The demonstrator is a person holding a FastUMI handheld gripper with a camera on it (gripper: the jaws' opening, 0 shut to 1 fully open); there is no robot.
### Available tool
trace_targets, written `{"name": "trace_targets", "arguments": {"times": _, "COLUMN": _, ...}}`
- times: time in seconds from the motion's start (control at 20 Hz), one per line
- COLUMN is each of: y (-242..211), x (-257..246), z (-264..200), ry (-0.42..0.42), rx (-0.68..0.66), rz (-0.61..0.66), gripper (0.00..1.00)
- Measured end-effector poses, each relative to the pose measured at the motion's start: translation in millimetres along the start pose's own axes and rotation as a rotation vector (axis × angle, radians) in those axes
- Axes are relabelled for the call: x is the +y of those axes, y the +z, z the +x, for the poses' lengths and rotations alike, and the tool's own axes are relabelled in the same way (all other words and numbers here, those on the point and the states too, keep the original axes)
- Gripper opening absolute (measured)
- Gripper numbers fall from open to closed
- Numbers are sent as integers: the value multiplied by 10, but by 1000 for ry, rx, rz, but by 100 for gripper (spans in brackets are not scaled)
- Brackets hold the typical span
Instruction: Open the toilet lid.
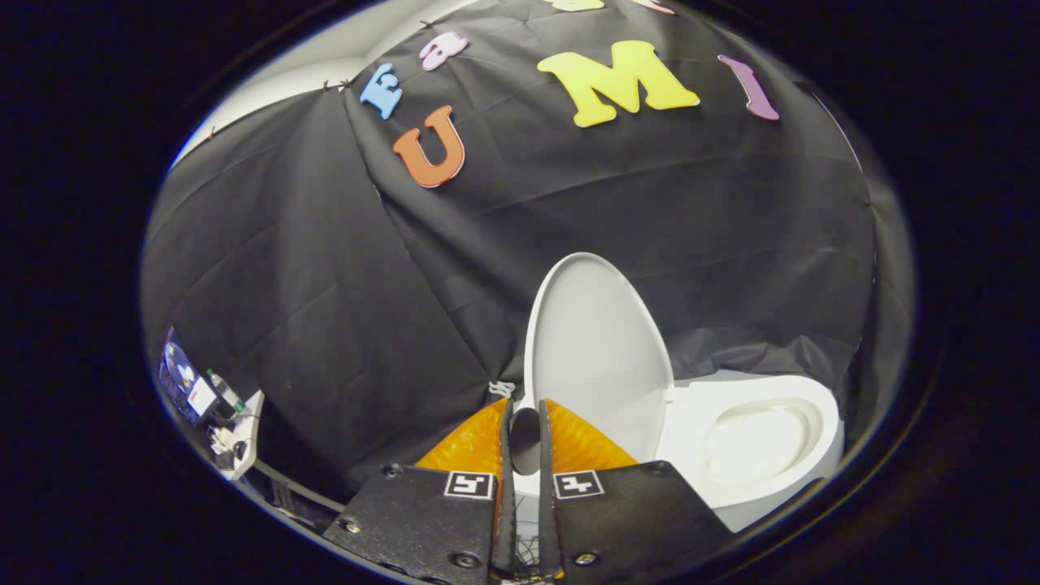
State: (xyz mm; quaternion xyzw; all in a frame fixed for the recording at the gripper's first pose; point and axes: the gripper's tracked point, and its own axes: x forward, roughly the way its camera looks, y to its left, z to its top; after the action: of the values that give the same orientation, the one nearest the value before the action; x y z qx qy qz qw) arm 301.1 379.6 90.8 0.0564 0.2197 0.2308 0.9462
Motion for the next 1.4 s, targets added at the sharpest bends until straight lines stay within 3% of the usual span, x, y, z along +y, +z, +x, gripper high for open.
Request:
{"name": "trace_targets", "arguments": {"times": 0.15, "y": -20, "x": -6, "z": -45, "ry": -6, "rx": 5, "rz": -18, "gripper": 25}}
{"name": "trace_targets", "arguments": {"times": 0.35, "y": -174, "x": -63, "z": -59, "ry": 36, "rx": 74, "rz": 58, "gripper": 40}}
{"name": "trace_targets", "arguments": {"times": 0.8, "y": -218, "x": -236, "z": -460, "ry": 12, "rx": 78, "rz": 73, "gripper": 70}}
{"name": "trace_targets", "arguments": {"times": 1.15, "y": -260, "x": -704, "z": -1013, "ry": -119, "rx": 17, "rz": 32, "gripper": 73}}
{"name": "trace_targets", "arguments": {"times": 1.4, "y": -305, "x": -1054, "z": -1472, "ry": -249, "rx": -54, "rz": -101, "gripper": 75}}
